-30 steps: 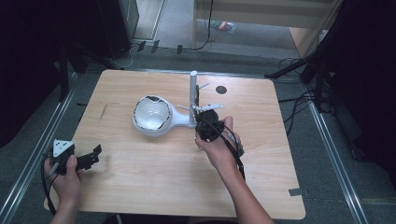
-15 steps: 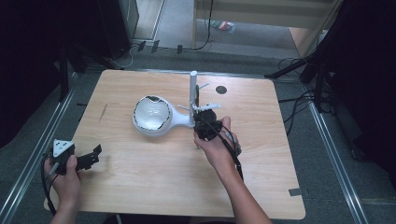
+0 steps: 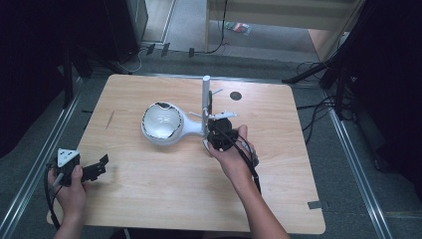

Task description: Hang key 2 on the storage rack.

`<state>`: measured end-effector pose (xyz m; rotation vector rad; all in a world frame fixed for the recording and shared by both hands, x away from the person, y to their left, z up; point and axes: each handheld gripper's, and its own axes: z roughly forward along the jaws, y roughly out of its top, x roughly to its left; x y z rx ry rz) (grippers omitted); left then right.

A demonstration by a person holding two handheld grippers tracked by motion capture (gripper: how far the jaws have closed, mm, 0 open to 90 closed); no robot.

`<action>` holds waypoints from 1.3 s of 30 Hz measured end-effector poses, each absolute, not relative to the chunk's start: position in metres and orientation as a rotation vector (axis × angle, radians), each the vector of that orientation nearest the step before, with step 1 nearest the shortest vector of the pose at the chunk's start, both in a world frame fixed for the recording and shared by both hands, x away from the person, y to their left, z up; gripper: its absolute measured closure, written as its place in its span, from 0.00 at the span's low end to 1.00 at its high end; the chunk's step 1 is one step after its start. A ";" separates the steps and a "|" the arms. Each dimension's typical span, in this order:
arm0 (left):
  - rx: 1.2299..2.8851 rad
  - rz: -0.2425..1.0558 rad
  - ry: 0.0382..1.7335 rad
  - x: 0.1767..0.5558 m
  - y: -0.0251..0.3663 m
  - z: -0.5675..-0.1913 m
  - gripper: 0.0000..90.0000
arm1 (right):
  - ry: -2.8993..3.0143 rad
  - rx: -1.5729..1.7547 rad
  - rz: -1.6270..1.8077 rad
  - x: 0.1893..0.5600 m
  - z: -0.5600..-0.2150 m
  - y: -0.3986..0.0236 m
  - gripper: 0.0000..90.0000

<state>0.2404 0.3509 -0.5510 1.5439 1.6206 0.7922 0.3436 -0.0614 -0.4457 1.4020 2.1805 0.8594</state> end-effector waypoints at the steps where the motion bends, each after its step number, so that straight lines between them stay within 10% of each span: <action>1: 1.544 0.792 1.621 0.240 0.351 -0.551 0.00 | 2.179 1.404 0.859 0.343 -0.445 -0.062 0.85; 19: 1.540 0.788 1.622 0.241 0.351 -0.551 0.00 | 2.016 1.153 0.863 0.326 -0.455 -0.079 0.01; 39: 1.543 0.786 1.616 0.240 0.352 -0.551 0.00 | 1.959 1.219 0.914 0.311 -0.471 -0.116 0.00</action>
